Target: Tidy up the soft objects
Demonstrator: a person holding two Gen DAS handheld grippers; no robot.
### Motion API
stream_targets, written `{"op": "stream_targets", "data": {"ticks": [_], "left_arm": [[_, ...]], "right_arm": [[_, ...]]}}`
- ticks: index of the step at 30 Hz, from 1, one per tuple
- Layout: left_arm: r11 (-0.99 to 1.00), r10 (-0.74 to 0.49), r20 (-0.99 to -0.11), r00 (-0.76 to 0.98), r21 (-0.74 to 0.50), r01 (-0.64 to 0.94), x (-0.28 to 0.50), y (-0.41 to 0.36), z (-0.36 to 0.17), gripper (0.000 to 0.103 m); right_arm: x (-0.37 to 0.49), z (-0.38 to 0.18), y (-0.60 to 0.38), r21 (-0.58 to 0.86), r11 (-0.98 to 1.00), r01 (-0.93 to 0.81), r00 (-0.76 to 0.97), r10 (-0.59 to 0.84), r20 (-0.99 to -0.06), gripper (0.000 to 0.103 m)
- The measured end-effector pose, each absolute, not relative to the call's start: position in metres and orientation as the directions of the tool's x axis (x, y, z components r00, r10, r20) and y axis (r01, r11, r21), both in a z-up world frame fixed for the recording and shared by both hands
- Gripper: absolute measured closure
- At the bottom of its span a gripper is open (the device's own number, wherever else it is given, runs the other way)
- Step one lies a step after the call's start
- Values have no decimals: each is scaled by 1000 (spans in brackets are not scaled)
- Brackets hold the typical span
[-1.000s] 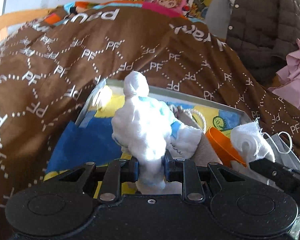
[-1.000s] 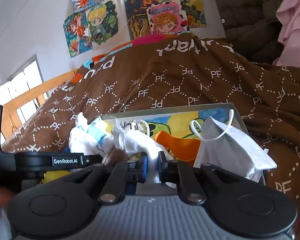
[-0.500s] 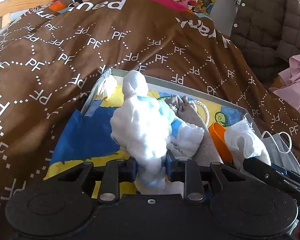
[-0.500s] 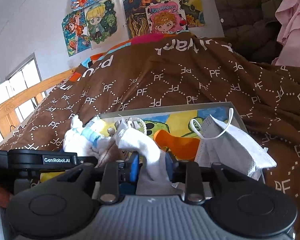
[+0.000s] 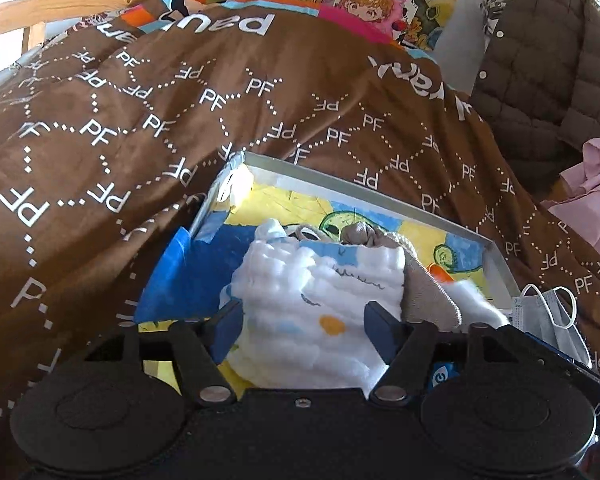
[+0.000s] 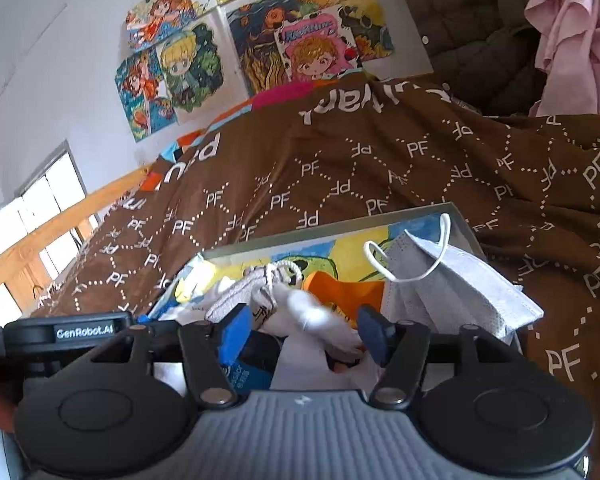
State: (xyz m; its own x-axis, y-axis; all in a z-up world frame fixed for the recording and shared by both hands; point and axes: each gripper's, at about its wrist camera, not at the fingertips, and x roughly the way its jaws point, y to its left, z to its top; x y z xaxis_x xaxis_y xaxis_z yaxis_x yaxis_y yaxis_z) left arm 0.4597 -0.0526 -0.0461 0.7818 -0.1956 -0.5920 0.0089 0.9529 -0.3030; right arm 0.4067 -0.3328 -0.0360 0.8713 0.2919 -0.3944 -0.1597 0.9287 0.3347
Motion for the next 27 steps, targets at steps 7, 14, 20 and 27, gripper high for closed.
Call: {"op": "stream_targets", "data": {"ticks": [7,14,20,27], "left_arm": [[959,-184,-565,805,-284,20,445,-53,-35,20],[965,-170,-527,833,-260,33,423,-52,-15,10],[970,-158,-479,864,-239,44,394,-52,11,4],[967,-157,-422,893,-249,52,353,-51,46,1]], "right_arm": [[396,-30,-341,354,925,-135,891,270,-365,23],[371,1,-339,329,931,-157,912,265,-314,12],[335,33,-339,313,936,-163,928,253,-273,4],[299,67,-341,291,939,-182,945,249,-213,0]]}}
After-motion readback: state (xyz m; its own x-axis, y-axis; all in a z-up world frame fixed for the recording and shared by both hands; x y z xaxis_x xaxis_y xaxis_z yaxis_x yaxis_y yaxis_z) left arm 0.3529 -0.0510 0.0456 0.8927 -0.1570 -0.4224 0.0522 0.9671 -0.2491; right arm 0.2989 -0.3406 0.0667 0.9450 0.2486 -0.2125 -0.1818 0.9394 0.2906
